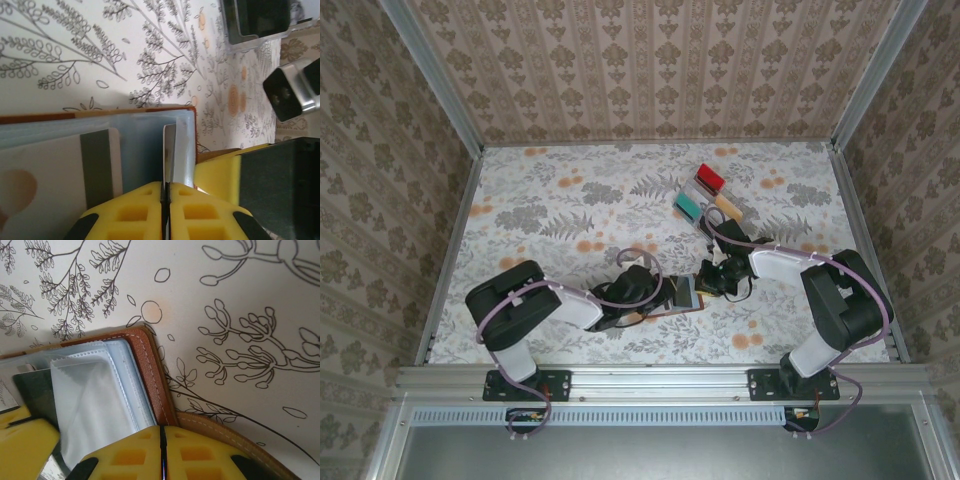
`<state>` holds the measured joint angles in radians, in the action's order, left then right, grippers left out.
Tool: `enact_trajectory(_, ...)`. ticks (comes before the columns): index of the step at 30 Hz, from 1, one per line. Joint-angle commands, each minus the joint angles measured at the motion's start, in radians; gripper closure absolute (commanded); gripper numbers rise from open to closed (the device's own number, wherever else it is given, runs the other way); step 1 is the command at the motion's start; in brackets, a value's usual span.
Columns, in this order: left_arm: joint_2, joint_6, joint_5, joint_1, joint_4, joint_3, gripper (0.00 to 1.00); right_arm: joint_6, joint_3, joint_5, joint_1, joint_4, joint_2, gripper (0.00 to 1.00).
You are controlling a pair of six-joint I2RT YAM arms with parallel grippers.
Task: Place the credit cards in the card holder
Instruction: Insert the credit card into the card slot.
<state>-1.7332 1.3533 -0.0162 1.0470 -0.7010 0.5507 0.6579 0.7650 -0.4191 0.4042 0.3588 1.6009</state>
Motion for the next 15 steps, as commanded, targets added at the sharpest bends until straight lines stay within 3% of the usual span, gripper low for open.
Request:
enact_trajectory(1, -0.051, 0.027, -0.037, 0.013, 0.010, 0.018, 0.88, 0.013, -0.037, 0.055, 0.013, 0.030, 0.045, 0.90)
enact_trajectory(7, -0.032, 0.038, -0.028, 0.013, 0.018, -0.004, 0.76, 0.017, -0.040, 0.058, 0.013, 0.030, 0.042, 0.90)
enact_trajectory(11, 0.016, 0.027, -0.011, 0.018, 0.112, 0.007, 0.69, 0.024, -0.039, 0.065, 0.013, 0.032, 0.033, 0.90)
enact_trajectory(15, 0.070, 0.018, 0.016, 0.021, 0.226, 0.022, 0.68, 0.017, -0.029, 0.067, 0.013, 0.043, 0.033, 0.90)
